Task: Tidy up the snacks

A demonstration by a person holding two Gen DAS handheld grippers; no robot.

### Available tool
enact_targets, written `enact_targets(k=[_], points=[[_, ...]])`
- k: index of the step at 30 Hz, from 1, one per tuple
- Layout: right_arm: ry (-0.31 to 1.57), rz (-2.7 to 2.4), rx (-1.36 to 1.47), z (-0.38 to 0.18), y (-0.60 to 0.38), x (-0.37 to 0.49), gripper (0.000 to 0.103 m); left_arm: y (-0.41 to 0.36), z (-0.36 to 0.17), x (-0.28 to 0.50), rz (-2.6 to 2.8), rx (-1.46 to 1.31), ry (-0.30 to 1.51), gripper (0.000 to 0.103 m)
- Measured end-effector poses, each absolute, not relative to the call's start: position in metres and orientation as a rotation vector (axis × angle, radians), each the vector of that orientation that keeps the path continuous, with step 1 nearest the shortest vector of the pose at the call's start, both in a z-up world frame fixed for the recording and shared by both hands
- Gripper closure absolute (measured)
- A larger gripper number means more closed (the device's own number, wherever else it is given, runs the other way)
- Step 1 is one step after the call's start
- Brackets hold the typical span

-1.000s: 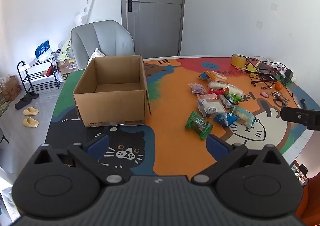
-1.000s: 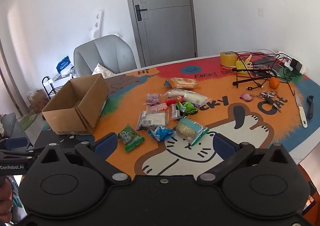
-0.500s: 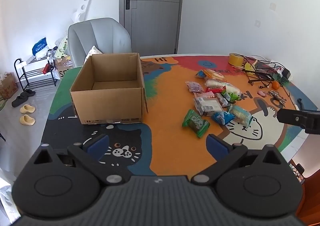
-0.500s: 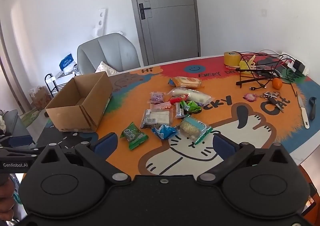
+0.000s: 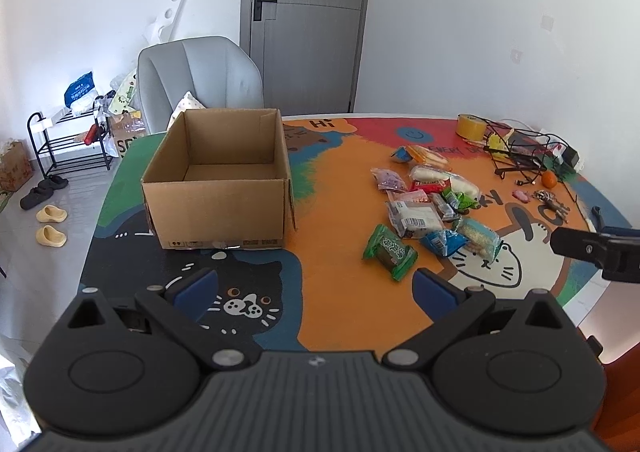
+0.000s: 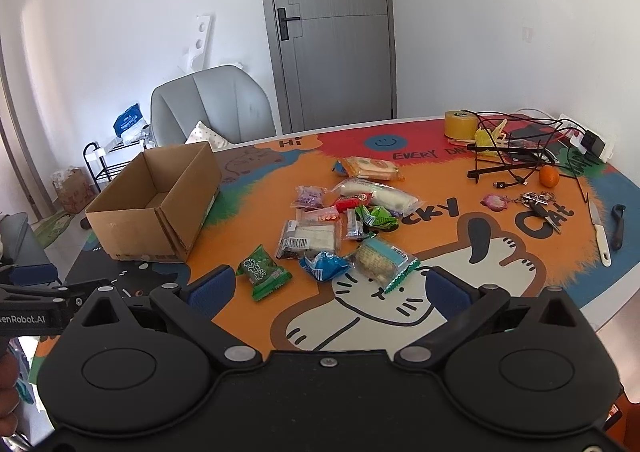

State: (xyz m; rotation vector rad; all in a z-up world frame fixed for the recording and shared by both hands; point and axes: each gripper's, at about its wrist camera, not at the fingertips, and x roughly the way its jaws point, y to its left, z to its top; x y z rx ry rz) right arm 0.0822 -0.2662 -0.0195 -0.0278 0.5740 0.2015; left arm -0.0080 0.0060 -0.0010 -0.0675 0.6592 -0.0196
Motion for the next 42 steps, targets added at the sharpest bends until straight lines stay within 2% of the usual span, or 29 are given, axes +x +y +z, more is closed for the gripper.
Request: enact_targets(k=[42], points=[[0.582, 0.2, -0.031, -0.024, -0.2662, 0.0825, 0.0, 0.0065, 0.0005, -0.0104, -0.016, -0.061, 0.636, 0.0]])
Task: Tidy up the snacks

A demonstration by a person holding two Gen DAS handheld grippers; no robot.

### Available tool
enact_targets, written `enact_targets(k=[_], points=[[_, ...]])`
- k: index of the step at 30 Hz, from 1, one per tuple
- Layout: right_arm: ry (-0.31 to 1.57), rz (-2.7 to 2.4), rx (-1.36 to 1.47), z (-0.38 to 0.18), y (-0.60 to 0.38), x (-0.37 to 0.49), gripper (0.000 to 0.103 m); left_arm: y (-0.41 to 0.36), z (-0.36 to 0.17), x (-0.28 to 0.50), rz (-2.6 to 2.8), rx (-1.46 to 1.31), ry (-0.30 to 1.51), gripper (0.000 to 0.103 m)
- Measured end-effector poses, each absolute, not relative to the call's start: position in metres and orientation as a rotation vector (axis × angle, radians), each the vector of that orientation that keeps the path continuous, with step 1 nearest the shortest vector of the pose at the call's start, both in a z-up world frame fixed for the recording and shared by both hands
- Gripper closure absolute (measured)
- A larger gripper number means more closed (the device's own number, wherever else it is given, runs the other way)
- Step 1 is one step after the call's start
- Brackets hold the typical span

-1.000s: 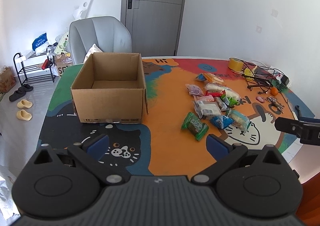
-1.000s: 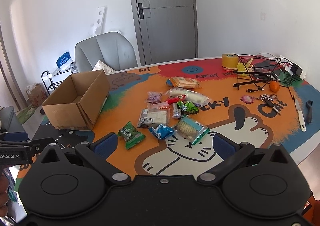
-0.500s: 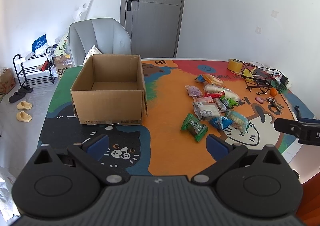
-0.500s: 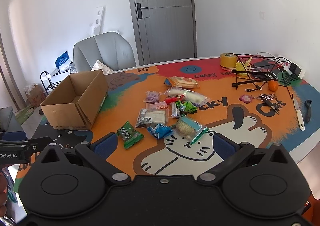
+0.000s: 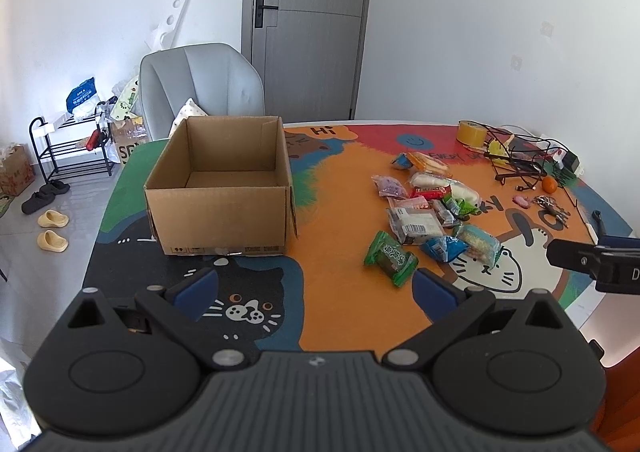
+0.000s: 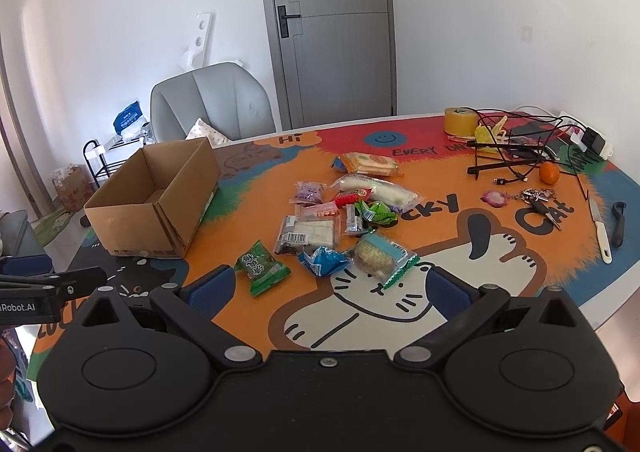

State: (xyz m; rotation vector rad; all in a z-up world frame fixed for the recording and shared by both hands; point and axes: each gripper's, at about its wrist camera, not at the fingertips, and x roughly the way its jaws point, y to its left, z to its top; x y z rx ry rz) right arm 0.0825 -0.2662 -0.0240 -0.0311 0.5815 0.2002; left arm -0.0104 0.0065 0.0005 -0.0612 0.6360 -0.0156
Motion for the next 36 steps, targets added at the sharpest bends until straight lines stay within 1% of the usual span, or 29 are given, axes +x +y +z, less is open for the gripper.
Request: enact_targets(k=[10, 16, 30, 36], points=[[0.597, 0.189, -0.032, -0.038, -0.27, 0.094, 0.0, -0.004, -0.004, -0.005, -0.03, -0.041, 0.6, 0.001], [0.624, 0.179, -0.011, -0.053, -0.281, 0.11, 0.0, -0.017, -0.016, 0.012, -0.064, -0.066, 0.617, 0.003], [0.629, 0.169, 0.049, -0.08, -0.31, 0.143, 0.0, -0.043, -0.043, 0.056, -0.076, -0.097, 0.644, 0.003], [0.631, 0.17, 0.012, -0.089, -0.312, 0.16, 0.0, -0.054, -0.058, 0.076, -0.07, -0.099, 0.684, 0.003]])
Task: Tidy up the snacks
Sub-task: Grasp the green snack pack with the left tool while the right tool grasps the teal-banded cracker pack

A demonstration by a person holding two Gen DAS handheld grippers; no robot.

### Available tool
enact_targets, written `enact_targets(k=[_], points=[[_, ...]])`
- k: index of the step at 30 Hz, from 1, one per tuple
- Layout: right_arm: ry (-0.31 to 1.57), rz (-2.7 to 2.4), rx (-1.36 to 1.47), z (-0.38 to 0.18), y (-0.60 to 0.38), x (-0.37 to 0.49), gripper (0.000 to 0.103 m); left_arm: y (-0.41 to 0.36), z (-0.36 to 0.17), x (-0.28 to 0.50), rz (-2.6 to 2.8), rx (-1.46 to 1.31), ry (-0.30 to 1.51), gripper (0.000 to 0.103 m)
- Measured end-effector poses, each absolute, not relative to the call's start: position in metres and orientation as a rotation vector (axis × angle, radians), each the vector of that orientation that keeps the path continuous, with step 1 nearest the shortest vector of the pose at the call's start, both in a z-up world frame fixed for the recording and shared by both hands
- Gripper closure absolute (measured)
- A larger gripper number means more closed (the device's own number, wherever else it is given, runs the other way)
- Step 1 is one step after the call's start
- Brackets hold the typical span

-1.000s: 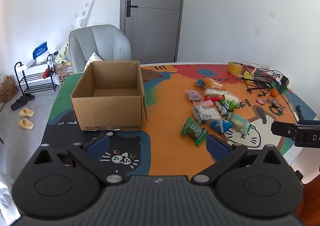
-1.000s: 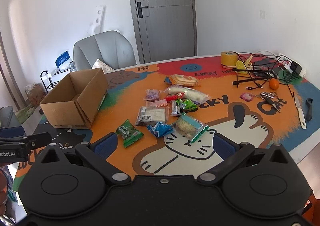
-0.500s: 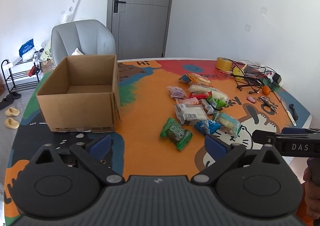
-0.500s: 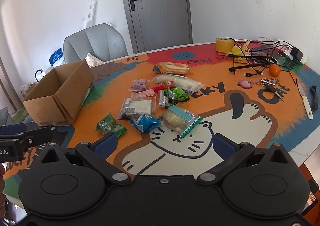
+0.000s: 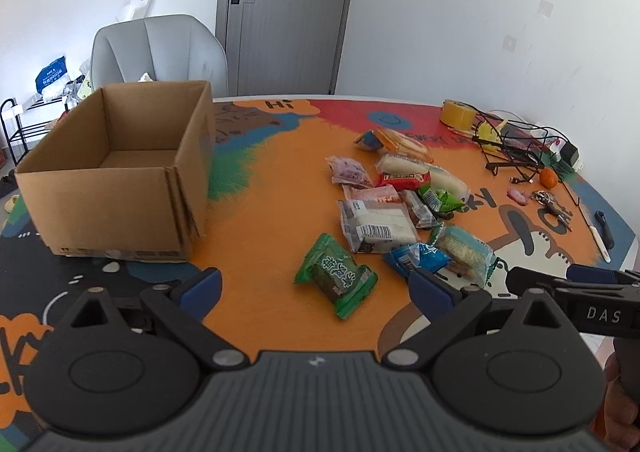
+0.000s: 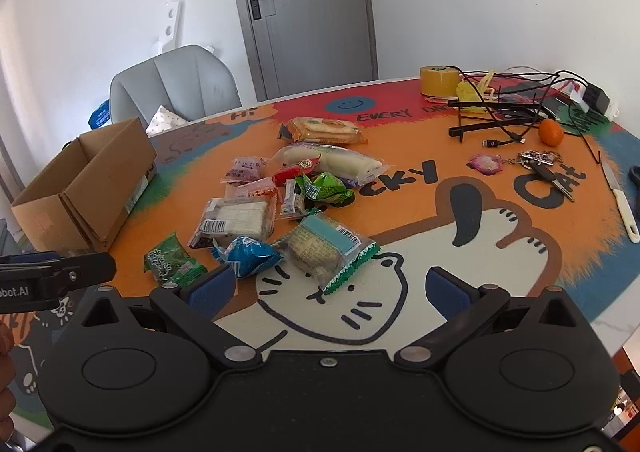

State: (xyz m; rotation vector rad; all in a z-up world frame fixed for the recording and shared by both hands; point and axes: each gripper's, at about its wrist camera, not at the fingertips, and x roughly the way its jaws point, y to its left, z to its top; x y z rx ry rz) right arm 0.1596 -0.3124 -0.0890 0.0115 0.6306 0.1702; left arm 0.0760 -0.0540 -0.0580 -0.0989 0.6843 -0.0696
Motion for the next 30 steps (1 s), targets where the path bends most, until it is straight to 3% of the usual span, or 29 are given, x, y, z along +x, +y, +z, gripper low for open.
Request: enact_targets(k=[6, 13, 25, 27, 30], points=[[0.621, 0.192, -0.028, -0.097, -0.311, 0.175, 0.0, -0.06, -0.072, 0.095, -0.073, -0.111, 0.708, 0.01], [0.638, 0.197, -0.067, -0.11, -0.311, 0.199, 0.002, -0.062, -0.09, 0.119, -0.076, -0.143, 0.766, 0.029], [0.677, 0.198, -0.125, -0.132, -0.305, 0.232, 0.003, -0.076, -0.109, 0.141, -0.057, -0.094, 0.787, 0.034], [0.689, 0.192, -0.129, -0.135, -0.305, 0.237, 0.003, -0.077, -0.109, 0.143, -0.06, -0.082, 0.781, 0.039], [0.687, 0.186, -0.144, -0.138, -0.302, 0.242, 0.004, -0.076, -0.109, 0.145, -0.052, -0.072, 0.773, 0.056]])
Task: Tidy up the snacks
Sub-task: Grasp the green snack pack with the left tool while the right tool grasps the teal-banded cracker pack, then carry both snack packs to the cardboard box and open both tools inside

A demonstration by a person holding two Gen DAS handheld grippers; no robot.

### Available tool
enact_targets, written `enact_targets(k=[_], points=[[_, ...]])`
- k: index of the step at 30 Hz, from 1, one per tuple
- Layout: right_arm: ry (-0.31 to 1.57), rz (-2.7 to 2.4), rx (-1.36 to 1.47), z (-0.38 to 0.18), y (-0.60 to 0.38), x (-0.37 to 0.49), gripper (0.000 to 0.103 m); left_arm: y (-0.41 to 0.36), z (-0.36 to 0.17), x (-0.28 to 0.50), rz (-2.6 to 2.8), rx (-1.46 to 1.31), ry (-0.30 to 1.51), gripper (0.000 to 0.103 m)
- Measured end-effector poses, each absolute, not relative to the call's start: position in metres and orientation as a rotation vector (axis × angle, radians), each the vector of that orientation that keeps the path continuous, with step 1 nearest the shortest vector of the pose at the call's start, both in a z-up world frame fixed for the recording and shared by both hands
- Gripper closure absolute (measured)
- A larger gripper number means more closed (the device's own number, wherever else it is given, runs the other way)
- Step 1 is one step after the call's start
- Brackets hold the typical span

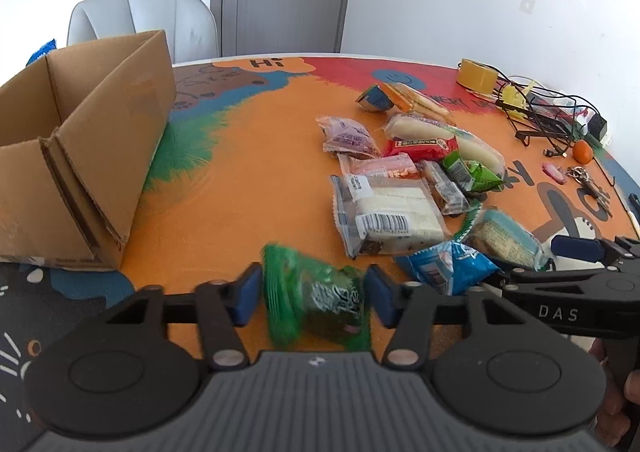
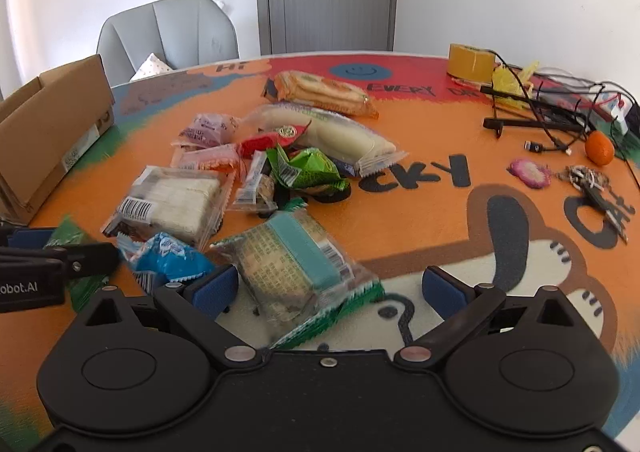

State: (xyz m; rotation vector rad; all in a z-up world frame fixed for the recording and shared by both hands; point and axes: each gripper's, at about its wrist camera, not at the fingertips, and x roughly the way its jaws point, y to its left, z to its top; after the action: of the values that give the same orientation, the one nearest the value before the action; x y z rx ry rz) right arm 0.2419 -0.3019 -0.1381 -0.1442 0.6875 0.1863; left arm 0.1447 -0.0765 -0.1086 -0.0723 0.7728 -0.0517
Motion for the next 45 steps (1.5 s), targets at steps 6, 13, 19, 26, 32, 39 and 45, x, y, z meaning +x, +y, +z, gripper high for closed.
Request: enact_targets(k=[6, 13, 19, 26, 32, 39, 45], points=[[0.676, 0.205, -0.147, -0.136, -0.295, 0.245, 0.023, -0.07, -0.106, 0.147, -0.056, -0.103, 0.782, 0.067], [0.681, 0.265, -0.141, -0.129, -0.288, 0.236, 0.054, -0.061, -0.097, 0.137, -0.052, -0.13, 0.755, 0.068], [0.653, 0.247, -0.103, -0.119, -0.286, 0.225, 0.054, -0.051, -0.082, 0.127, -0.043, -0.131, 0.709, 0.068], [0.6, 0.241, -0.105, -0.1, -0.272, 0.213, 0.054, -0.034, -0.059, 0.114, -0.031, -0.13, 0.641, 0.068], [0.564, 0.256, -0.119, -0.087, -0.255, 0.205, 0.054, -0.018, -0.044, 0.106, 0.003, -0.135, 0.594, 0.068], [0.526, 0.265, -0.101, -0.074, -0.238, 0.201, 0.054, -0.003, -0.03, 0.098, 0.034, -0.124, 0.544, 0.068], [0.482, 0.297, -0.057, -0.058, -0.216, 0.204, 0.054, 0.009, -0.017, 0.094, 0.068, -0.101, 0.497, 0.068]])
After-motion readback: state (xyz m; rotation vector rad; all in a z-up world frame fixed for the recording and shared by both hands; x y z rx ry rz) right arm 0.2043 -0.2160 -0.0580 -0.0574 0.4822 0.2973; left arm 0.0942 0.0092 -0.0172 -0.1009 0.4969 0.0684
